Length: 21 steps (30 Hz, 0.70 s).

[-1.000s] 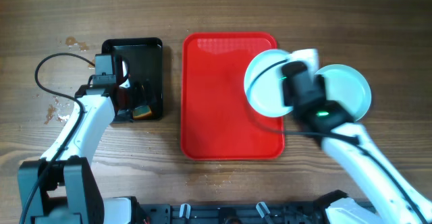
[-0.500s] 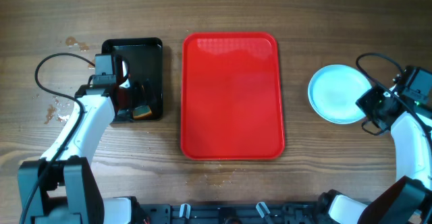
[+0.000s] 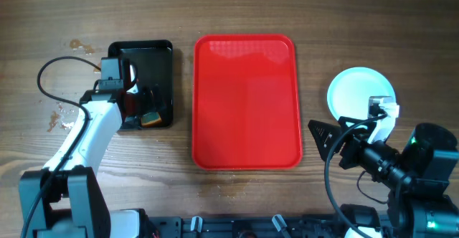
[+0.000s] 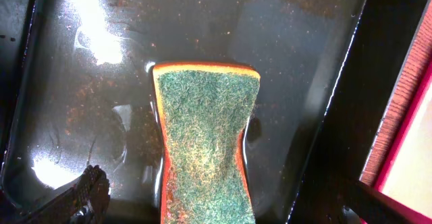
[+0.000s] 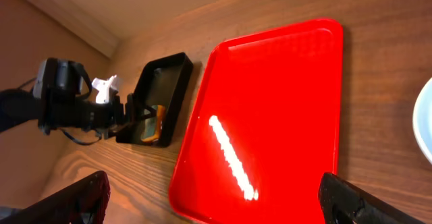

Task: Clean dirty plates on tray and stack at the side

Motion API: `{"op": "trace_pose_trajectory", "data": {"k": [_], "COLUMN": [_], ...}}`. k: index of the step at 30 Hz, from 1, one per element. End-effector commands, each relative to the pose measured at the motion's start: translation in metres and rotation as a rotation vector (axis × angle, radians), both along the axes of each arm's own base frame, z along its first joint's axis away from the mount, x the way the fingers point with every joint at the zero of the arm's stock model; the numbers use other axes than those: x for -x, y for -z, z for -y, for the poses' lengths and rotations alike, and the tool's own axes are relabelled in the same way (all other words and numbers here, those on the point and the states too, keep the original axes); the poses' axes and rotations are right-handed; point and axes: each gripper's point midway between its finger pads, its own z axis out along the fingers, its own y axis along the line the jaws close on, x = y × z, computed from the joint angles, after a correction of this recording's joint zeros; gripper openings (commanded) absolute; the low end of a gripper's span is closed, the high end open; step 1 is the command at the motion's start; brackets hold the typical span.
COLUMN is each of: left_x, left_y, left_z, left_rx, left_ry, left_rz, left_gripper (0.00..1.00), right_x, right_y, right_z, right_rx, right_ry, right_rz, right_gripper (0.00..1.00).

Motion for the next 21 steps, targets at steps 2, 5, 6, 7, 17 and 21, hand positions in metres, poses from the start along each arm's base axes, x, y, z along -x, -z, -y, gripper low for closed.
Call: {"op": "trace_pose_trajectory", "data": {"k": [2, 5, 6, 7, 17, 21], "left_x": [-0.001, -0.001, -0.001, -0.001, -0.001, -0.001], "left_y": [-0.002, -0.002, -0.002, -0.002, -0.002, -0.002], "left_z": [0.001, 0.001, 0.001, 0.001, 0.001, 0.001], "left_rx": [0.01, 0.01, 0.01, 0.01, 0.01, 0.01], "left_ry": [0.013, 0.013, 0.013, 0.013, 0.013, 0.013], "left_rz": [0.01, 0.01, 0.01, 0.01, 0.01, 0.01], "left_gripper": [1.0, 1.0, 1.0, 1.0, 1.0, 1.0], "right_x": [-0.003, -0.01, -0.009, -0.007, -0.001, -0.03], "right_y": [0.002, -0.02, -0.028, -0.036, 0.045, 0.071], "right_z": [0.005, 0.001, -0.003, -0.01, -0.009, 0.021], "right_rx": [0.004, 0.244, 0.295, 0.351, 0.499, 0.39], "right_ry": [0.04, -0.111, -0.162, -0.216, -0.152, 0.092], "right_rz": [-0.029, 0.258, 0.344, 0.447, 0.867, 0.758], "right_gripper": [1.0, 1.0, 1.0, 1.0, 1.0, 1.0]}}
